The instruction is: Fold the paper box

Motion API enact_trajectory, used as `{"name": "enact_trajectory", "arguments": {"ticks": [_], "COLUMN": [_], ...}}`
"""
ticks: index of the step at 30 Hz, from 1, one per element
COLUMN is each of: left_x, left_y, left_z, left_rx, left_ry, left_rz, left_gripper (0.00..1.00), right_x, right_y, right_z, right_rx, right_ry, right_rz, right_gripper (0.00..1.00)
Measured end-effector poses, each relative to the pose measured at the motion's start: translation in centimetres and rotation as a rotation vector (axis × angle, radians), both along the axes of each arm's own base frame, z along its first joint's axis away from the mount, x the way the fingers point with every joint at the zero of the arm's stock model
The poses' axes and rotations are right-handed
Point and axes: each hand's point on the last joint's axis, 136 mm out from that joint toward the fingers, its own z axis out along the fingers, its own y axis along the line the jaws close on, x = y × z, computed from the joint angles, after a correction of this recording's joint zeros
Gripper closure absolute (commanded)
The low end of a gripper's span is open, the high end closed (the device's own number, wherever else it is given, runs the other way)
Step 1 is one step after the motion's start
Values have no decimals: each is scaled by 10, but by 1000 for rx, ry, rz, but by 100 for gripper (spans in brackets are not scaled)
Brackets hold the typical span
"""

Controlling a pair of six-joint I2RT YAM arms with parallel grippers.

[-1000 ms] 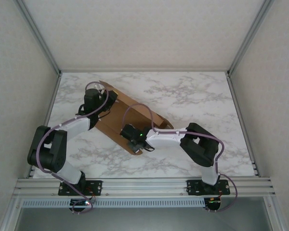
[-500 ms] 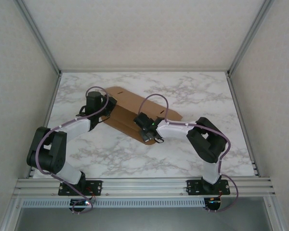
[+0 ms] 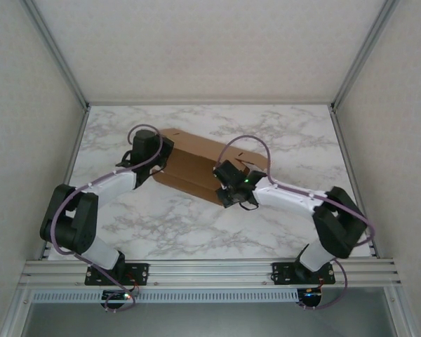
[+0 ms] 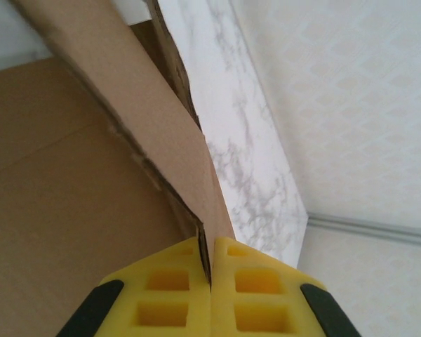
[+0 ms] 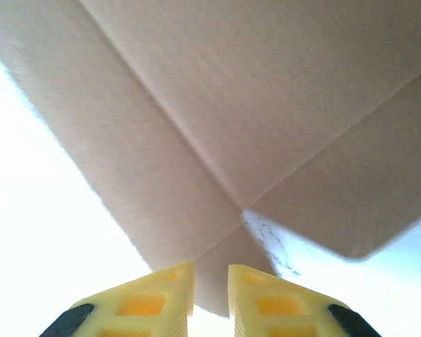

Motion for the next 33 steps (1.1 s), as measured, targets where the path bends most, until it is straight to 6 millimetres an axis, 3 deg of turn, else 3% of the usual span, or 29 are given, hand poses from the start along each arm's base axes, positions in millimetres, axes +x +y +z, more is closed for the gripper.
{"name": "enact_trajectory", "arguments": {"ticks": [6, 12, 20, 25, 29, 33], "left_x": [22, 24, 12, 15, 29, 39], "left_y": [-9, -15, -7, -1, -3, -4], "left_z": [27, 31, 17, 21, 27, 32], "left_rx": [-24, -40, -71, -78, -81, -79], "left_ry": [8, 72, 162, 168, 156, 149], "left_rz": [73, 138, 260, 314, 336, 352], "left_gripper": [100, 100, 100, 100, 100, 100], "right_x": [3, -4, -7, -2, 7, 27], "right_y": [14, 19, 27, 35, 42, 42], "right_z": [55, 64, 52, 24, -4, -21], "right_rx": [124, 143, 216, 179, 132, 61], "right_ry": [-69, -48, -46, 7, 53, 39], "right_rz": [33, 78, 82, 70, 41, -24], "right_gripper": [86, 95, 100, 100, 100, 100]}}
